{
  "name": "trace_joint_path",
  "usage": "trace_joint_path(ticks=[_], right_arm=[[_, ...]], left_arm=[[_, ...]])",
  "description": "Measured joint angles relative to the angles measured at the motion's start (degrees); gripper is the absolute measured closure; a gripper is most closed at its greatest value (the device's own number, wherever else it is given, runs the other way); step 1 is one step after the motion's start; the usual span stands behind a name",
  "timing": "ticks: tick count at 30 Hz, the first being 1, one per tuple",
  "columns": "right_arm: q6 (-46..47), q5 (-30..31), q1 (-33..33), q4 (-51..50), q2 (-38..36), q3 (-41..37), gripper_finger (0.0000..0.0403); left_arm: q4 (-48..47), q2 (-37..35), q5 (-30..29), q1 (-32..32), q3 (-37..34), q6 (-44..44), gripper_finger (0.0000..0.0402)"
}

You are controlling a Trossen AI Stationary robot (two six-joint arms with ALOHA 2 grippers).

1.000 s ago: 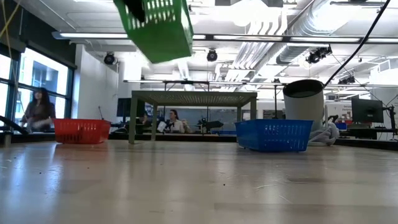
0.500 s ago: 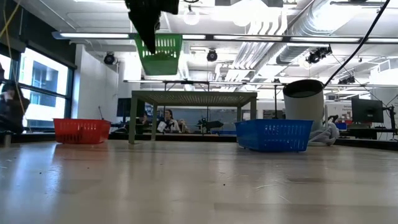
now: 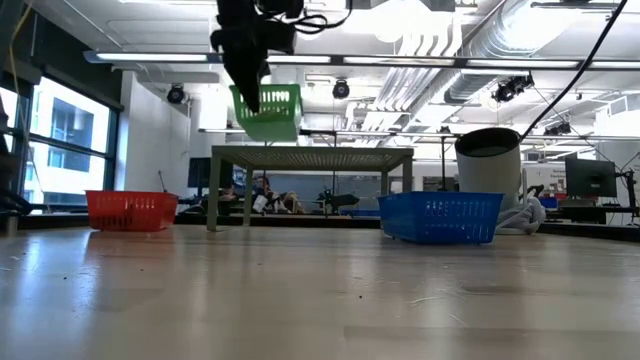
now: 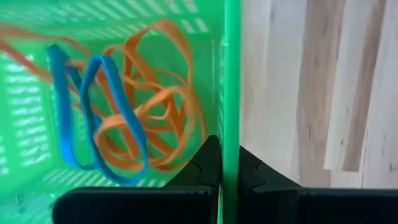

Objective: Pick & Place Office Desk Supplies
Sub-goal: Put the green bin on the shelf

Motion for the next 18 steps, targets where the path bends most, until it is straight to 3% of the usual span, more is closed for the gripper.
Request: trace_joint_path(ticks=[13,18], right_arm=[[-1.2,-1.98,-1.41,0.2,0.0,0.0,0.0188],[-1.46,-1.97,-1.41,0.2,0.0,0.0,0.0188]], left_arm=[[-0.01,3.52,0.17,3.92,0.0,-1.83,0.0401],[-0.3,3.5,2.84,4.39,-0.21,-1.85,0.0401]])
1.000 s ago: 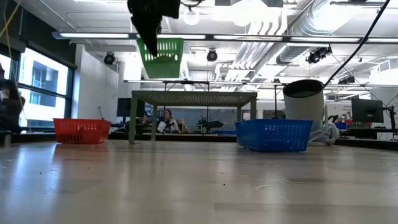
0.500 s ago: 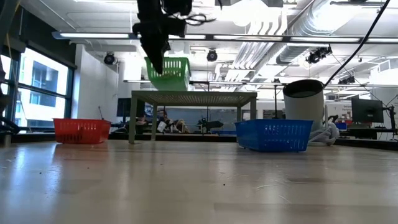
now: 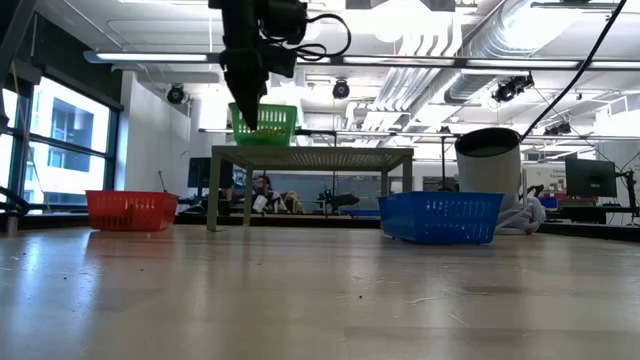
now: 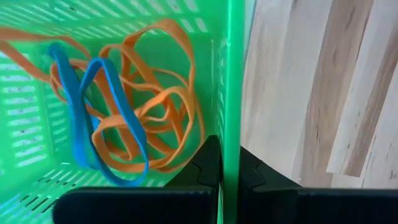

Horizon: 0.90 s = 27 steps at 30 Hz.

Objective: Pick & Place Office Desk Supplies
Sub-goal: Put the green bin on the shelf

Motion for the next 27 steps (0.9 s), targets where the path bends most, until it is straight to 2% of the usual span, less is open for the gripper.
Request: trace_joint_path(ticks=[17,27], right_arm=[[0.0,-0.02,0.0,0.15,0.0,0.0,0.0188],[-0.02,-0.04,0.0,0.0,0.0,0.0,0.0188]], left_arm=[[-0.58,0.02,-1.49,-0.07,-0.97,1.53,0.038],[-0.5,0.02,-2.05,-1.22,-0.97,1.46,0.0311]])
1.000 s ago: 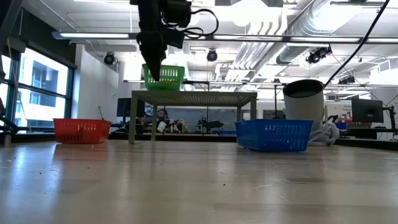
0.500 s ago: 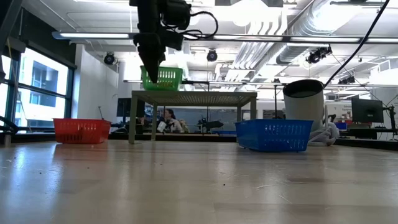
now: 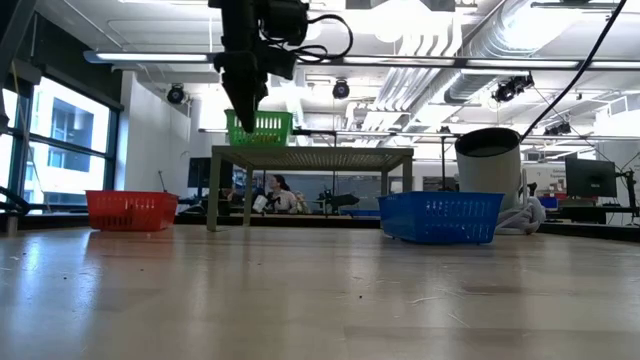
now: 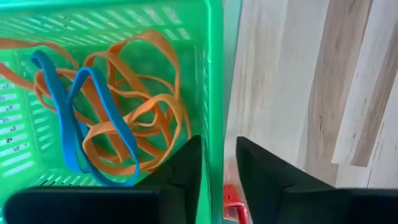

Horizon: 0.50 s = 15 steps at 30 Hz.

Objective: Pick & Place Office Desk Supplies
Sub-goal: Put the green bin on the shelf

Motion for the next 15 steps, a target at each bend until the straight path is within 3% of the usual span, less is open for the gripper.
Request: trace_joint_path(ticks=[10,15], right_arm=[[-0.03,-0.02,0.0,-0.04,0.0,0.0,0.0188],[-0.03,-0.02,0.0,-0.04,0.0,0.0,0.0188]], left_arm=[[0.89,-0.02,-13.17,-3.74,0.02,-5.17,0.0259],[1.81,-0.04,-12.72,-6.11,0.07,-5.44,0.0256]])
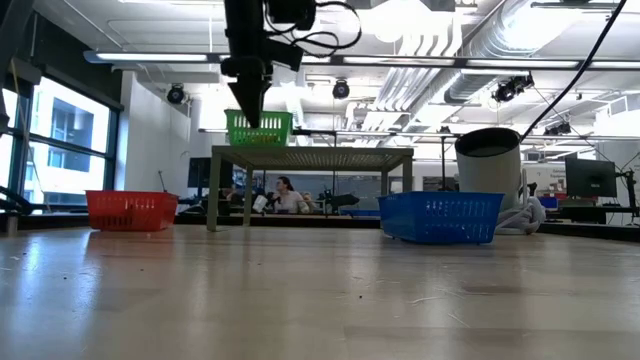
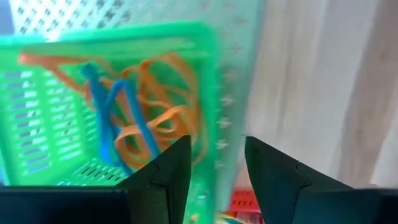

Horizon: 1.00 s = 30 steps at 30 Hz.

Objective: Pick & Place Office Desk Supplies
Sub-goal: Put the green bin on the shelf

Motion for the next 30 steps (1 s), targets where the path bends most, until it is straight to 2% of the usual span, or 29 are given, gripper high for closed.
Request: trace_joint_path(ticks=[11,16,18,26,30], right_arm=[[0.01,-0.11,0.01,0.0,0.0,0.0,0.0188],[0.0,-0.09,-0.24,0.15,0.0,0.0,0.0188],[0.06,-0.12,-0.51,0.43,0.0,0.0,0.0188],[0.5,-1.57,-0.63,1.51,0.0,0.0,0.0188],[0.34,-1.44,-0.61,1.49,0.0,0.0,0.0188]], left_arm=[[-1.5,-2.91,-1.2,-7.61,0.0,-4.19,0.0256],[0.14,-5.14,-14.95,-11.84,0.04,-4.21,0.0256],[0.78,-5.38,-17.43,-12.36,0.04,-3.62,0.0256],[1.18,-5.96,-17.62,-10.53,-0.02,-5.32,0.0256],[0.96,-9.04,-17.62,-12.88,-0.01,-7.16,0.0256]])
